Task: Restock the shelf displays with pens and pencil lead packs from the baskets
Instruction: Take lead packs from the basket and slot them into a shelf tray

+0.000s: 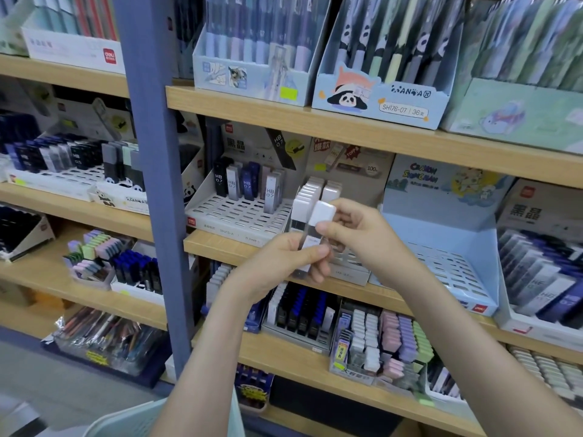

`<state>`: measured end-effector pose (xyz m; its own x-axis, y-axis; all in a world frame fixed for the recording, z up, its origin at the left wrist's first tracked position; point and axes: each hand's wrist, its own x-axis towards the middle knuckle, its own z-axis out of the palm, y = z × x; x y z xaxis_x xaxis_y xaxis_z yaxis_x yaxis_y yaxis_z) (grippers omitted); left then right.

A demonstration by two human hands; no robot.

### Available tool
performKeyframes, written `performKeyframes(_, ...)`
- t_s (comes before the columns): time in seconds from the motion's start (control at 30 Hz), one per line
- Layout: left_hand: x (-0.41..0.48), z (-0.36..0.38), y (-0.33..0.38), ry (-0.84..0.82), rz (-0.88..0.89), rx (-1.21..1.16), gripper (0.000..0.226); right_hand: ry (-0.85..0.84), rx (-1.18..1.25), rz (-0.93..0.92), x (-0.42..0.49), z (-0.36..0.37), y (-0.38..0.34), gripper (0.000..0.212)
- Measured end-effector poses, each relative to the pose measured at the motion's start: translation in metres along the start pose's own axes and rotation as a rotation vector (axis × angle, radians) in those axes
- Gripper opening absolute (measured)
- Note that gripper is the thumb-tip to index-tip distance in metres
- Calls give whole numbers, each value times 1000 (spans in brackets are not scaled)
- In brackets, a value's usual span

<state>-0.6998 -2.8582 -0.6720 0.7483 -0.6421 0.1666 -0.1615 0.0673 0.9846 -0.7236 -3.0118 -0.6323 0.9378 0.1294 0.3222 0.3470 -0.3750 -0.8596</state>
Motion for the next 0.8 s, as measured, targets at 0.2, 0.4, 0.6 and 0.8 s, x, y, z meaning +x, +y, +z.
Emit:
performKeyframes(0.2,-1,1,2,-30,14,-112,39,29,270,-24,0,-10,8,15)
performKeyframes(0.4,1,-1,1,355,188,119,16,364,114,-80,7,-18,5,26)
performKeyframes(0.6,10,-13,-21,692,546,662,48,489,-157,-79,25,-23,20,24)
performKeyframes(0.8,21,-14,-44,570,454,986,67,396,-276,-83,38,-11,33,20)
